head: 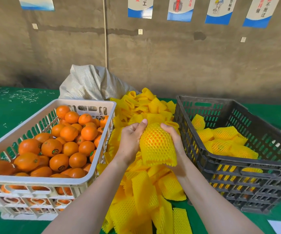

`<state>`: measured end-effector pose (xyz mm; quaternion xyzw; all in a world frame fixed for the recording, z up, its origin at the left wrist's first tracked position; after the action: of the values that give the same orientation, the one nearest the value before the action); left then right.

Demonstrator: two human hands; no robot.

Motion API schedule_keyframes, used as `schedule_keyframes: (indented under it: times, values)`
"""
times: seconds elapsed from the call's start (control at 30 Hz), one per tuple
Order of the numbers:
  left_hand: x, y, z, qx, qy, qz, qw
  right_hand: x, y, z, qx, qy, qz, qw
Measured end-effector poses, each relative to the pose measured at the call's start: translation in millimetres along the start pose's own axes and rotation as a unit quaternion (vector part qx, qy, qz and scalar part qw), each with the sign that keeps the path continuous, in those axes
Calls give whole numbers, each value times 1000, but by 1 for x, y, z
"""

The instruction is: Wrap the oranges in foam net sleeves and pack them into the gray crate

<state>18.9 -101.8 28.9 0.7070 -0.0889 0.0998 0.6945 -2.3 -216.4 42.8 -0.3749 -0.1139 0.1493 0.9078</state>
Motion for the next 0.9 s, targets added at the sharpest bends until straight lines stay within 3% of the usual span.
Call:
schedule_keyframes:
  times: [0.13,0.23,0.33,0.47,0.53,0.7,0.9]
  values:
    - [-2,-8,1,12,2,-44,999,7,-3,-6,-89,51,-14,995]
    - [-2,-9,-8,46,-46,-175,982,10,-5,-14,-265,46,-107,957]
    - [-5,-3,-13,-55,-152,-288,944,10,-4,-20,-398,40,-198,895]
    - [-8,-3,-2,-64,-159,-259,951,9,9,-23,-538,112,-350,759]
    - [-10,-5,3,-76,-153,-235,957,9,12,-22,-554,122,-385,728]
    - [-11,-2,-1,-101,-210,-247,940,17,-3,-19,-515,96,-265,809]
    - [-9,-3,-3,-92,-218,-259,936,26,-20,-11,-453,80,-167,872]
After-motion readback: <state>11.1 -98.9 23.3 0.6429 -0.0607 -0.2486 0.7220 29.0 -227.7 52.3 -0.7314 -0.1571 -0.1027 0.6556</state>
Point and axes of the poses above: each hand's wrist, its own x-axis towards the middle knuckle, its own z-axis out of the palm, y = z × x, the point moved 1 cm from there along x, towards the middle knuckle, and after that the axes turned 12 degrees about x, right-handed, at the moved point
